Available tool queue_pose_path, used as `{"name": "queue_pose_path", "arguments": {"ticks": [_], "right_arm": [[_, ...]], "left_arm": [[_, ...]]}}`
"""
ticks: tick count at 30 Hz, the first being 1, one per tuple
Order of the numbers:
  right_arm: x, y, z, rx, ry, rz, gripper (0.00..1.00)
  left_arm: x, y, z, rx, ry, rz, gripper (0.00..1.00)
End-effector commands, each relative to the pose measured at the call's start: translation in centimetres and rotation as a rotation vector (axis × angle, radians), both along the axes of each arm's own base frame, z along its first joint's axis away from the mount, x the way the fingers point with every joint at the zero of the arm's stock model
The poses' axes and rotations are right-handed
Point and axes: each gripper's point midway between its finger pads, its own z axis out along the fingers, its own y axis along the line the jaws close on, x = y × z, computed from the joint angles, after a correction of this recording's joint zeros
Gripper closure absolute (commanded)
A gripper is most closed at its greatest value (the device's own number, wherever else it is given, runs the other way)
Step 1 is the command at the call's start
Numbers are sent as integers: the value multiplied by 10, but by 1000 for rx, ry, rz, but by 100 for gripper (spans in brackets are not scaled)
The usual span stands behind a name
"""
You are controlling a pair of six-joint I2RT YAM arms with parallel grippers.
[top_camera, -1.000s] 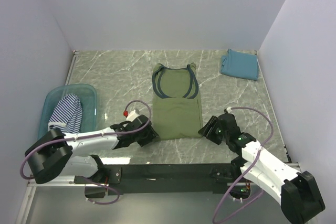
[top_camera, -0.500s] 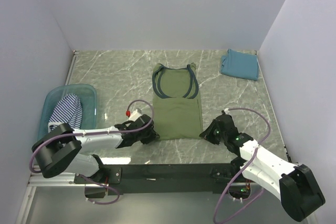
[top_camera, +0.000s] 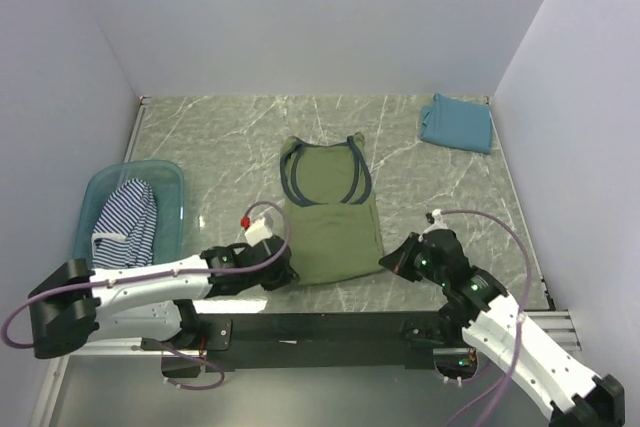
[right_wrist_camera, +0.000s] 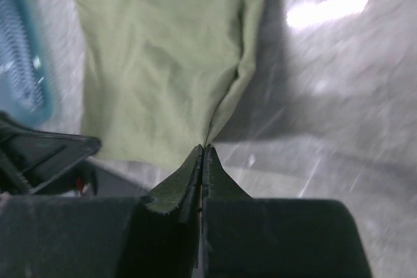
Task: Fold and stack the tank tops
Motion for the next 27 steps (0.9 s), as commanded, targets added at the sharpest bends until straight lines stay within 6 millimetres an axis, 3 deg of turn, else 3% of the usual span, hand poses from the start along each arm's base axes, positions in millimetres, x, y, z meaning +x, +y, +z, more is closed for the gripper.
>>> {"name": "queue_pose_path", "arguments": {"ticks": [1, 3, 6, 11, 13, 15, 16, 17, 19, 20, 22, 23, 24, 25, 26, 27], "right_arm": [[-21, 4, 22, 59, -1, 31, 100], [-32, 7, 31, 89, -6, 61, 100], [-36, 11, 54, 135, -62, 89, 100], [-18, 11, 80, 58, -136, 91, 100], [-6, 16, 82, 31, -138, 88, 100], [7, 21, 97, 19, -189, 87, 100], [15, 23, 94, -17, -174, 84, 100], [23, 25, 109, -25, -211, 85, 100], [44, 28, 112, -75, -219, 59, 100], [55, 30, 130, -82, -261, 62, 100], [79, 34, 131, -112, -249, 56, 100], [98, 33, 151, -90, -297, 48, 100], [109, 38, 142, -93, -256, 73, 100], [120, 38, 143, -95, -254, 70, 100], [139, 34, 158, -92, -289, 54, 100], [152, 36, 144, -112, -247, 63, 100]], "left_arm": [[-26, 12, 7, 60, 16, 0, 99], [-41, 10, 14, 41, 12, -25, 99], [-44, 14, 27, 19, -1, 0, 99], [-19, 11, 58, -27, -109, 22, 100], [-1, 12, 68, -23, -139, 33, 100], [20, 12, 78, -49, -155, 58, 100], [28, 14, 80, -34, -176, 49, 100], [36, 12, 84, -51, -183, 47, 100], [62, 19, 96, -45, -224, 72, 100], [72, 20, 97, -35, -229, 76, 100], [99, 23, 118, -45, -276, 95, 100], [111, 23, 116, -29, -273, 100, 100], [129, 24, 134, -60, -306, 118, 100], [139, 25, 136, -43, -317, 112, 100], [161, 30, 137, -35, -312, 145, 100], [170, 25, 140, -64, -315, 116, 100]]}}
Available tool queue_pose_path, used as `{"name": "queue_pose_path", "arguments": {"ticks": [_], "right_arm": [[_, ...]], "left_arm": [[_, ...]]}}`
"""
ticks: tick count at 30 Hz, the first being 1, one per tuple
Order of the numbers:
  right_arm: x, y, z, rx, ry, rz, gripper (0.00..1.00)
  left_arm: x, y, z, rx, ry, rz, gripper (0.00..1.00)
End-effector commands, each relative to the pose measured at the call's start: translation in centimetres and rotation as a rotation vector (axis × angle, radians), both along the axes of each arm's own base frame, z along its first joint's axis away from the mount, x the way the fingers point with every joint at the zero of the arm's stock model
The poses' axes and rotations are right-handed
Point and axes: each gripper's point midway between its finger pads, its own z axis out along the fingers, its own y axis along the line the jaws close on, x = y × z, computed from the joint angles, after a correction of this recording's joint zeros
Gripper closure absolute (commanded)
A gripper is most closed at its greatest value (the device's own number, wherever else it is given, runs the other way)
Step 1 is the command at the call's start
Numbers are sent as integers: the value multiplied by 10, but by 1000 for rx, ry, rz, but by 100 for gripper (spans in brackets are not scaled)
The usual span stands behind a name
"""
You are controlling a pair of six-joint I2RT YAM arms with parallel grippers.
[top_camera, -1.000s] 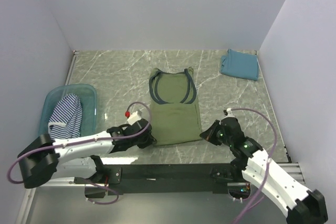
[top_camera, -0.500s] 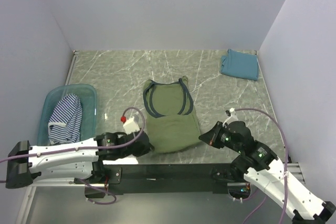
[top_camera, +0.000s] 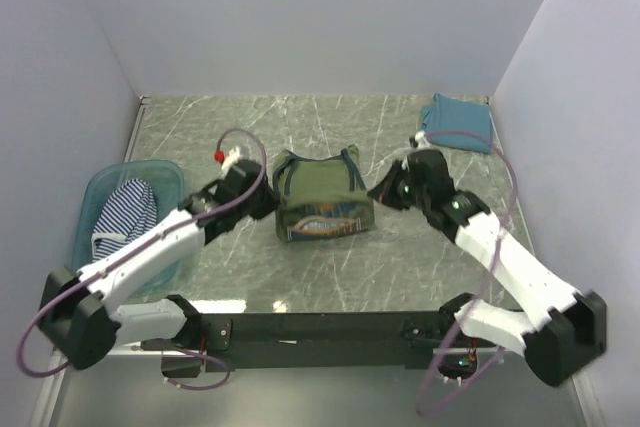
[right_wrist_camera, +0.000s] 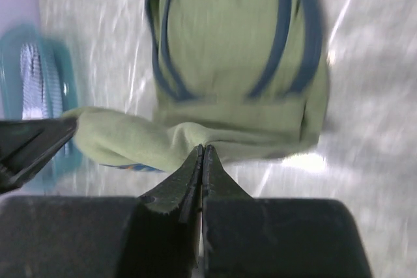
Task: Fold and stack the tank tops
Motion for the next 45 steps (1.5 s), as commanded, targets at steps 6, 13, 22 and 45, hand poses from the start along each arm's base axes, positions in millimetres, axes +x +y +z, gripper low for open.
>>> {"name": "queue_pose_path", "arguments": {"ticks": [6, 13, 22, 45], "right_arm": [[123, 11, 16, 24, -61, 41, 100], [215, 22, -11, 49, -5, 70, 84], [247, -7, -33, -84, 25, -8, 35], [194, -3, -135, -23, 106, 192, 26]], "left_arm": [[131, -5, 27, -69, -97, -37, 100], [224, 8, 2, -58, -79, -1, 94], [257, 30, 4, -67, -148, 6, 37], [139, 32, -89, 27, 137, 9, 47]]}}
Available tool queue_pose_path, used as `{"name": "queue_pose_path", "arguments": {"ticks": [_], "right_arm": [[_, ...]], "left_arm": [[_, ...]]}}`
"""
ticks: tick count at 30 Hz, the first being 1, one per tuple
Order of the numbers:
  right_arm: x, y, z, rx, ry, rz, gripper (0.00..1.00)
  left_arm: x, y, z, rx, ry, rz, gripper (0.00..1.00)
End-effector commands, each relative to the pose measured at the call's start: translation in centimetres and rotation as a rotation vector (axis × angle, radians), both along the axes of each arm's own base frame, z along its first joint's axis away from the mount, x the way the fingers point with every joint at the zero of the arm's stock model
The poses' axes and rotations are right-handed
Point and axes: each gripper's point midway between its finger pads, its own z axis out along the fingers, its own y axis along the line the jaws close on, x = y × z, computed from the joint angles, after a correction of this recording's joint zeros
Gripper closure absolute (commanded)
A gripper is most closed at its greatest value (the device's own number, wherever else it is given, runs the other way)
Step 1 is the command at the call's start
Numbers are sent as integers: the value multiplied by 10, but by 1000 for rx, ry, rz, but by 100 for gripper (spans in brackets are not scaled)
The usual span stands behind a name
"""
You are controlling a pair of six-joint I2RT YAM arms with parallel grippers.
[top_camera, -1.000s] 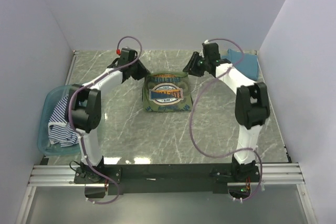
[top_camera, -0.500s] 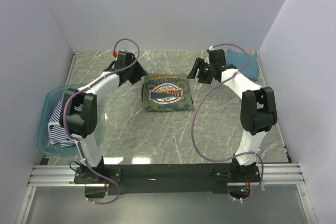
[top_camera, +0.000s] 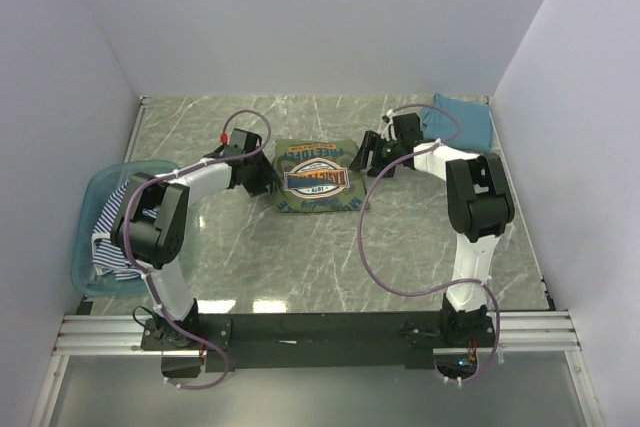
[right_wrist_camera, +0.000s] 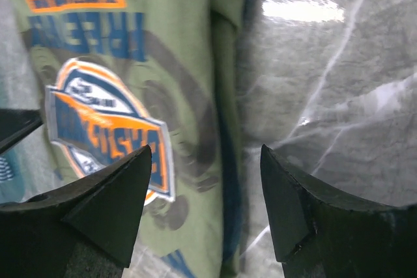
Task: Fold and stack the tank tops
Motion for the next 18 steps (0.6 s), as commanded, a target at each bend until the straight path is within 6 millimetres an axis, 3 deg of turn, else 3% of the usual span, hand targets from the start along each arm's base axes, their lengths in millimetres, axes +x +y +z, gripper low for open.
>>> {"name": "queue_pose_path", "arguments": {"ticks": [1, 4, 12, 18], "right_arm": [[17, -6, 0, -28, -53, -14, 26], [15, -6, -7, -54, -36, -29, 26], [1, 23, -26, -100, 25, 19, 28], [-3, 45, -19, -46, 25, 27, 33]], "left_arm": [[4, -4, 24, -32, -63, -10, 47], [3, 3, 14, 9, -34, -4, 48], [6, 1, 1, 0, -11, -4, 50], [8, -3, 1, -12, -13, -10, 51]]}}
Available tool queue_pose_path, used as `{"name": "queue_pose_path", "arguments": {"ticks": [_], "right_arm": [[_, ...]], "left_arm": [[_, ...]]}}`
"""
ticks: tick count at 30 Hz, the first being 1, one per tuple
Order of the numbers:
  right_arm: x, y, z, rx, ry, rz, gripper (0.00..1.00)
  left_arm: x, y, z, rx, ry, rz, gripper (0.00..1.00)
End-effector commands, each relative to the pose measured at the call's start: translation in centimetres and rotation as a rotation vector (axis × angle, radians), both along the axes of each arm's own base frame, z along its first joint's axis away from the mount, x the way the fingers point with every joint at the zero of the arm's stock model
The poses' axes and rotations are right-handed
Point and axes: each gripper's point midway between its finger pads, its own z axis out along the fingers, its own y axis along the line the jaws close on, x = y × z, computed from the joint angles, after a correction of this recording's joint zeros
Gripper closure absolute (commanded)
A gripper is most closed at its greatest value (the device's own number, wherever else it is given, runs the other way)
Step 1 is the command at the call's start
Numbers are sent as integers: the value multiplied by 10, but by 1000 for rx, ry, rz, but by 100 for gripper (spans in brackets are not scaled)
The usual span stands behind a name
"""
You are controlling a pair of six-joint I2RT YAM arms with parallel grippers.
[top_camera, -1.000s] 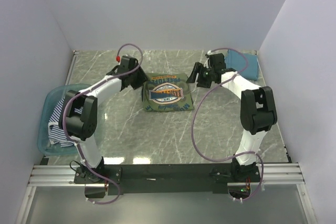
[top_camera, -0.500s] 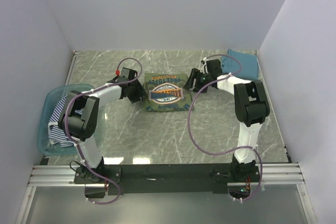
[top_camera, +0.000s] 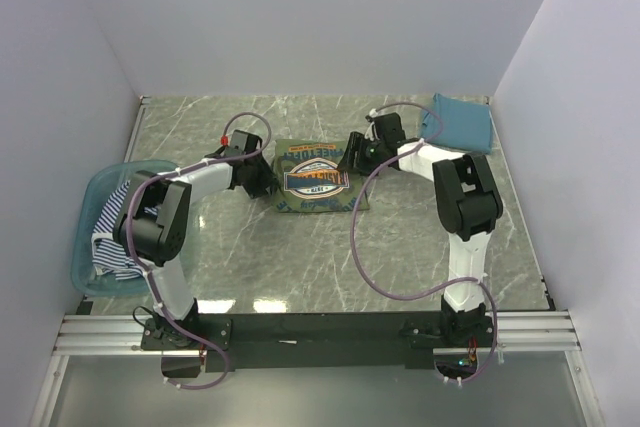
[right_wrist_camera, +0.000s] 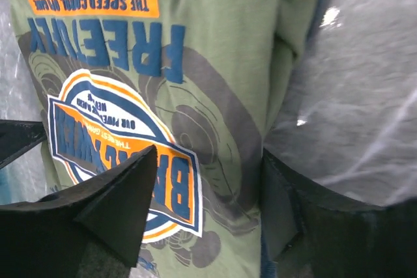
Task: Fold and stack the tank tops
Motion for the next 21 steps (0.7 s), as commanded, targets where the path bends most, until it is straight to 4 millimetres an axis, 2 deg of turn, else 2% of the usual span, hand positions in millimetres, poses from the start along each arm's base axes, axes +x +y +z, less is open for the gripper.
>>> {"name": "queue_pose_path", "arguments": {"ticks": [1, 5, 8, 9, 10, 12, 14, 15, 16, 17, 19, 20, 21], "right_arm": [[-7, 14, -9, 1, 42, 9, 35], [-5, 22, -11, 23, 68, 4, 50], [-3, 15, -11, -31, 76, -18, 74], [2, 12, -7, -55, 61, -26, 90], [1, 4, -7, -99, 68, -48, 98], [8, -3, 3, -146, 43, -68, 100], [11, -15, 12, -207, 26, -98, 100], [16, -17, 22, -226, -2, -97, 100], [15, -23, 28, -253, -5, -107, 100], [25, -28, 41, -282, -41, -130, 100], [28, -40, 51, -356, -58, -131, 100], [41, -46, 69, -391, -107, -156, 100], [46, -51, 75, -429, -130, -146, 100]], "left_arm": [[14, -5, 11, -23, -49, -9, 51], [12, -11, 10, -54, -50, -21, 53], [12, -16, 20, -78, -67, -42, 52], [13, -15, 24, -72, -78, -43, 51], [13, -13, 34, -63, -84, -39, 50], [16, -6, 48, -32, -111, -24, 48], [16, 0, 70, -9, -137, -18, 46], [16, 4, 78, 9, -151, -9, 45], [17, 7, 95, 12, -186, -1, 45], [11, 10, 99, 22, -174, -7, 44], [11, 16, 117, 41, -216, 4, 45], [7, 18, 121, 50, -218, -7, 45], [5, 19, 124, 52, -225, -11, 45]]}}
